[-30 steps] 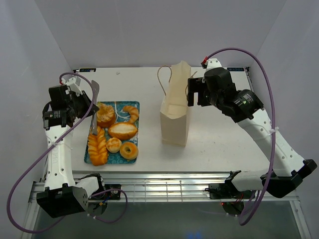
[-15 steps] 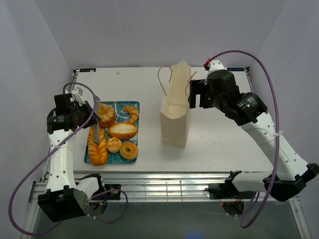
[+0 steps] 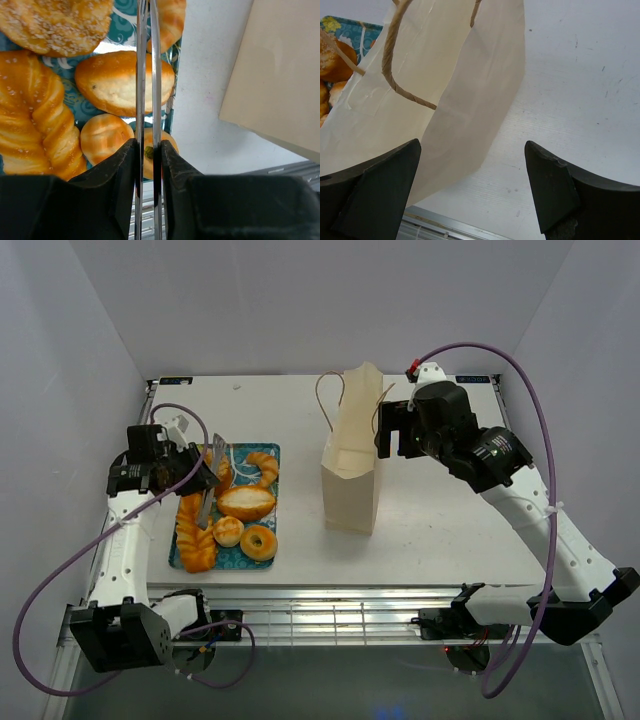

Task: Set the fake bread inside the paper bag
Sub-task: Pick up the fake bread from the plate.

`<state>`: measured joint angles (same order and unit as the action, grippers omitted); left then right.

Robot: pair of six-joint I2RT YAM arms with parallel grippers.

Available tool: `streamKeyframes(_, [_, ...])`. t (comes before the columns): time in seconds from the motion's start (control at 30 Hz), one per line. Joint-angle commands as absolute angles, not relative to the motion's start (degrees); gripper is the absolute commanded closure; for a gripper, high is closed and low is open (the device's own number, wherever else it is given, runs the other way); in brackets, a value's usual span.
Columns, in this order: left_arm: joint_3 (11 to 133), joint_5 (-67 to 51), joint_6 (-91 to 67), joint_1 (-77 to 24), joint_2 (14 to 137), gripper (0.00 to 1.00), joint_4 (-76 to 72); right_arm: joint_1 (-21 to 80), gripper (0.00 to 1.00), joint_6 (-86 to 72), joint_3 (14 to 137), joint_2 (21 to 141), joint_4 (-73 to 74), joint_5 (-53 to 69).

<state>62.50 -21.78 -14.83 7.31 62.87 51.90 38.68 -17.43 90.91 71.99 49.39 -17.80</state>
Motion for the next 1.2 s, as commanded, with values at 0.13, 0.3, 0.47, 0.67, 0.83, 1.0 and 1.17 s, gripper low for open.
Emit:
streamKeyframes(0.13, [63.81, -20.49, -14.15, -2.89, 66.71, 0.64, 50.54, 38.23, 0.10, -16.17, 90.97, 70.31, 46.67, -18.81])
streamKeyframes(0.3, [63.81, -16.26, -16.08, -7.99, 68.29, 0.61, 50.54, 37.97, 0.10, -16.17, 89.91, 69.26, 45.88, -18.98])
streamKeyframes(0.47, [64.42, -13.45, -16.35, -9.49, 69.95, 0.59, 51.68, 37.97, 0.10, -16.17, 89.65, 68.64, 45.53, -19.25])
streamKeyframes(0.67, [66.62, -9.94, -15.30, -10.02, 72.07, 0.55, 53.35, 37.88, 0.10, -16.17, 89.03, 67.41, 44.65, -19.69])
streamKeyframes(0.83, [68.11, -9.58, -14.68, -10.20, 74.62, 0.58, 53.26, 37.88, 0.10, -16.17, 88.60, 67.32, 44.12, -19.51])
streamKeyframes(1.0, [68.73, -8.18, -14.59, -10.55, 75.41, 0.64, 53.26, 37.88, 0.10, -16.08, 87.89, 66.89, 43.86, -19.86])
streamKeyframes(1.17, [71.45, -7.65, -14.33, -10.81, 75.58, 0.61, 53.26, 37.88, 0.10, -16.35, 87.89, 66.53, 43.24, -19.51])
